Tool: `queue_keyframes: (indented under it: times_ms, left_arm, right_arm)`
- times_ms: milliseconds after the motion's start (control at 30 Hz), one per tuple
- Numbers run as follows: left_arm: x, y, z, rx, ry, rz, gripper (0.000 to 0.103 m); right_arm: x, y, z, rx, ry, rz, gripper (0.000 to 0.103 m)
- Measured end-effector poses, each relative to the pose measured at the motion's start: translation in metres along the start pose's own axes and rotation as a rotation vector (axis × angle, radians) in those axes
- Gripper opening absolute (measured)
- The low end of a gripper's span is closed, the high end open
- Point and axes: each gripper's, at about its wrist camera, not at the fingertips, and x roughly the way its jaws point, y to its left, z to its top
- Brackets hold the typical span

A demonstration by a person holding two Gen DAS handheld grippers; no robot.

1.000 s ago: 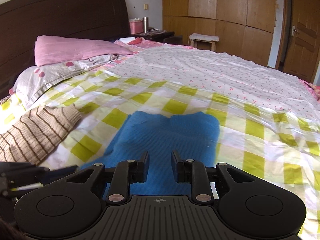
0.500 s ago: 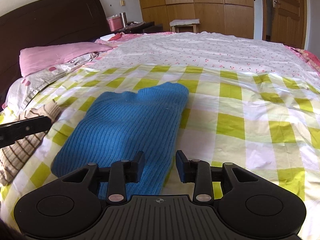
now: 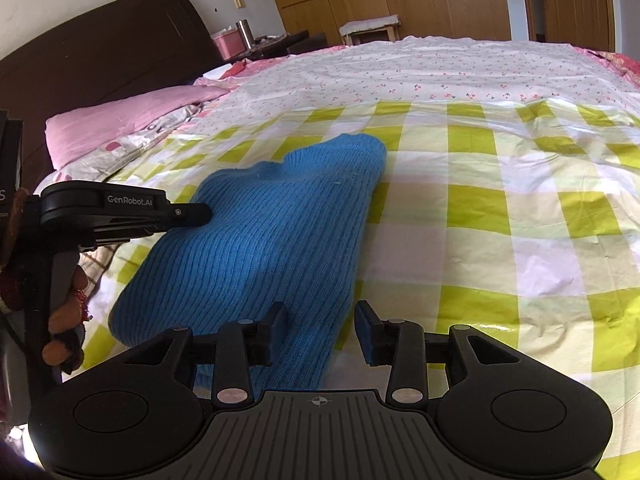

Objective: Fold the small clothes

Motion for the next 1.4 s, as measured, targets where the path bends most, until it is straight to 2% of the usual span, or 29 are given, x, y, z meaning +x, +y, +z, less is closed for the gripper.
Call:
queue_keyframes:
  times_ms: [100,167,300,467,567,633,800,933,1033,1167,1200,1267,1333,1400]
  left_arm:
    - [-0.015,0.005,-0.008,0.015,-0.025,0.014,0.017]
    - [-0.025,0.013,-0.015,-0.007,-0.03,0.013,0.017]
    - [-0.044,0.029,-0.034,-0.073,-0.036,0.009,0.017]
    - [-0.035,0.027,-0.027,-0.045,-0.032,0.059,0.018]
    - [-0.041,0.026,-0.022,-0.04,-0.04,0.044,0.019]
    - [-0.051,0.023,-0.025,-0.02,-0.056,0.05,0.019]
    - [-0.071,0.019,-0.029,-0.043,-0.087,-0.011,0.019]
    - [-0.069,0.007,-0.034,-0.015,-0.094,-0.016,0.019]
    - [-0.058,0.006,-0.043,-0.004,-0.059,0.005,0.023]
    - [-0.052,0.016,-0.063,-0.051,-0.005,-0.003,0.026]
    - [-0.053,0.018,-0.069,-0.062,0.006,-0.011,0.026]
    - [-0.054,0.019,-0.079,-0.063,0.029,-0.016,0.024]
    - [-0.056,0.019,-0.089,-0.068,0.043,-0.025,0.023]
    - [-0.06,0.019,-0.092,-0.085,0.042,-0.031,0.021]
  right_arm:
    - [-0.002,0.001,-0.003,-0.004,0.011,-0.001,0.036]
    - [-0.005,0.0,-0.004,-0.012,0.009,-0.011,0.03]
    - [-0.008,-0.002,-0.003,-0.022,0.01,-0.04,0.031]
    - [-0.007,0.002,-0.001,-0.018,0.016,-0.029,0.033]
    - [-0.013,0.006,0.002,-0.027,-0.002,-0.002,0.037]
    - [-0.014,0.006,0.006,-0.03,-0.02,0.003,0.047]
    - [-0.003,0.003,0.014,0.006,-0.02,0.016,0.053]
    - [0.003,0.0,0.016,0.037,-0.019,0.031,0.062]
    - [0.013,-0.001,0.016,0.065,0.015,0.073,0.064]
    - [0.029,0.006,0.009,0.035,0.069,0.072,0.064]
    - [0.032,0.007,0.007,0.041,0.086,0.084,0.062]
    - [0.032,0.008,0.002,0.056,0.097,0.09,0.05]
    - [0.027,0.006,0.001,0.069,0.103,0.11,0.032]
    - [0.018,0.004,0.0,0.061,0.109,0.123,0.023]
